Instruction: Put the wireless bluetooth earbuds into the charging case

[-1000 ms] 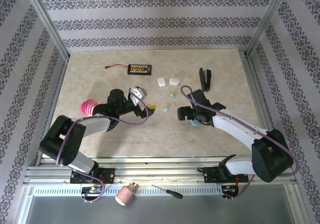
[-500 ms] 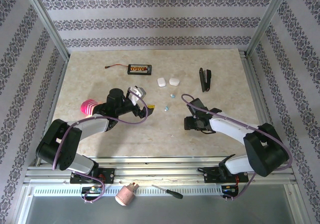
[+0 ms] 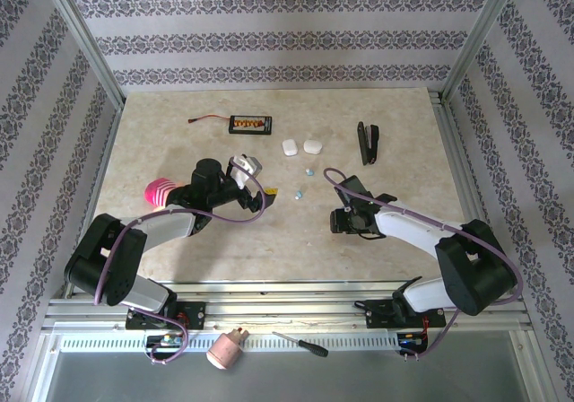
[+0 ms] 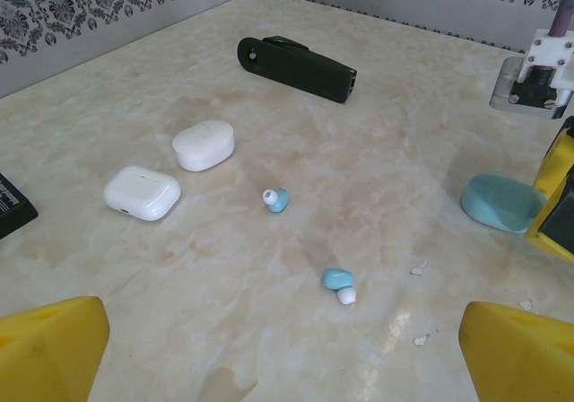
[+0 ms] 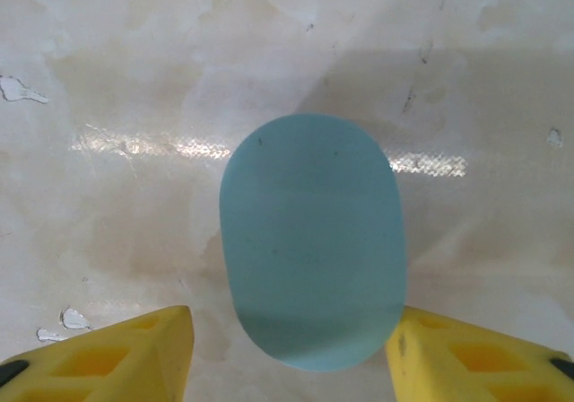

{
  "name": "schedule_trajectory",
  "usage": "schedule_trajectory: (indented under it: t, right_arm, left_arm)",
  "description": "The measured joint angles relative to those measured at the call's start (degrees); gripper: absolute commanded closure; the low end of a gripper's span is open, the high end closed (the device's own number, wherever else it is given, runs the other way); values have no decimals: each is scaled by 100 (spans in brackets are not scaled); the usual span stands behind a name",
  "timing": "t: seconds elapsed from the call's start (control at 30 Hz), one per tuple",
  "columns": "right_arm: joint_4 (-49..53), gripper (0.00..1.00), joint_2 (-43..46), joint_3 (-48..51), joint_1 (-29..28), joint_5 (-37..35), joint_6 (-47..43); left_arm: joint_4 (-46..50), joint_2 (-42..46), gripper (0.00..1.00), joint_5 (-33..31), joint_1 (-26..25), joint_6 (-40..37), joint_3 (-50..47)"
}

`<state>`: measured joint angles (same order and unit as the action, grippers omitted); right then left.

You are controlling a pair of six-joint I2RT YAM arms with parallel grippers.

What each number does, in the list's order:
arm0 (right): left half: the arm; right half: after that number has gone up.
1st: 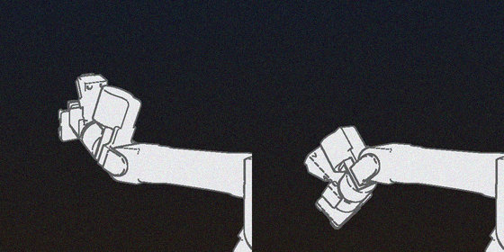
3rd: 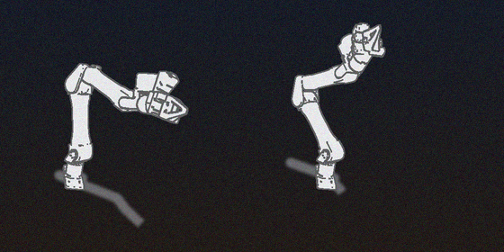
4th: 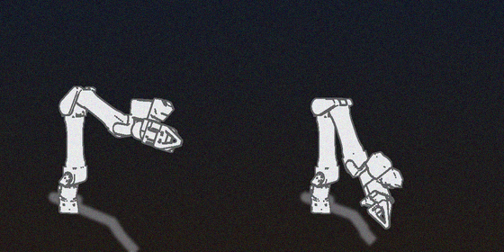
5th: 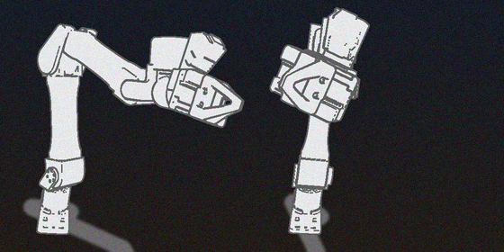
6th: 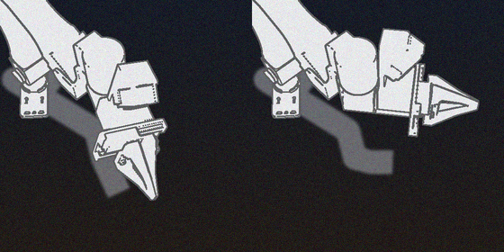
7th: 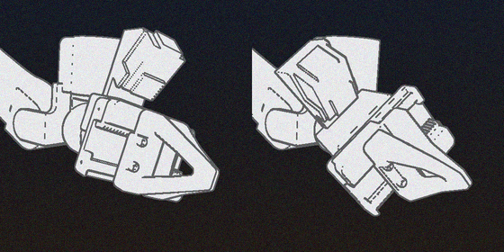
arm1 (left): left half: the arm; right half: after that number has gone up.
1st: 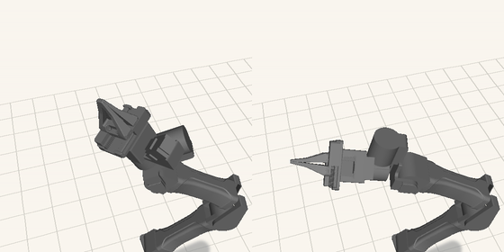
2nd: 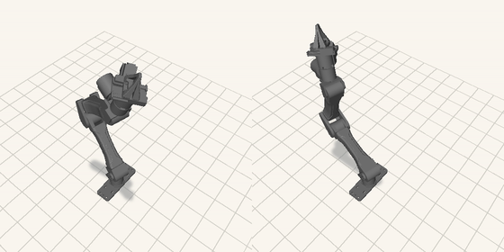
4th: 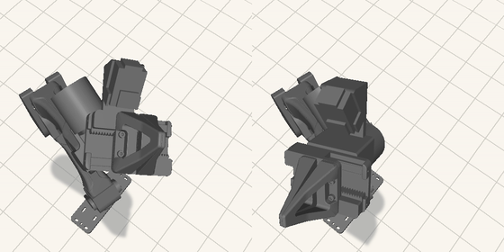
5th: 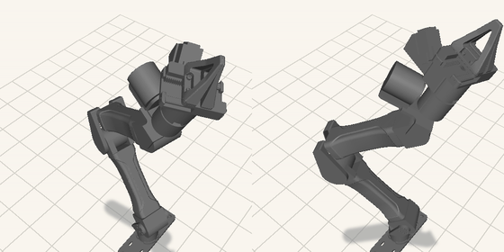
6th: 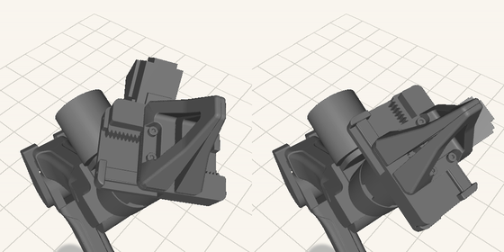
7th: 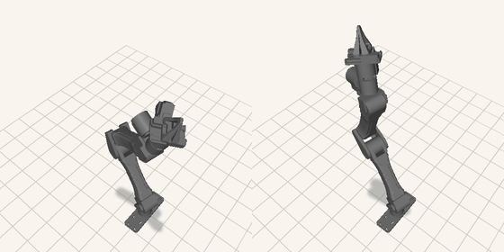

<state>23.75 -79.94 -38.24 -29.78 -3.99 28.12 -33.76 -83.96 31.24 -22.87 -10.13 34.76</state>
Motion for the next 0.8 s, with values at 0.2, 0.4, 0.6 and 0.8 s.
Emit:
schedule_trajectory:
  t: [0.2, 0.4, 0.6, 0.8]
  right_arm:
    - [0, 43, -98, -7, 4, -31, -24]
    - [-31, 47, -291, -31, 90, -109, -61]
    - [13, 49, -374, -105, 118, -129, -70]
    - [50, 51, -424, -142, 118, -168, -107]
  left_arm:
    - [-2, -9, 1, 0, 0, 2, 0]
    - [-2, -33, 0, 2, 0, 2, 0]
    - [-2, -35, 0, 20, 0, 2, 0]
    - [-4, -66, 1, 22, 0, 2, 0]
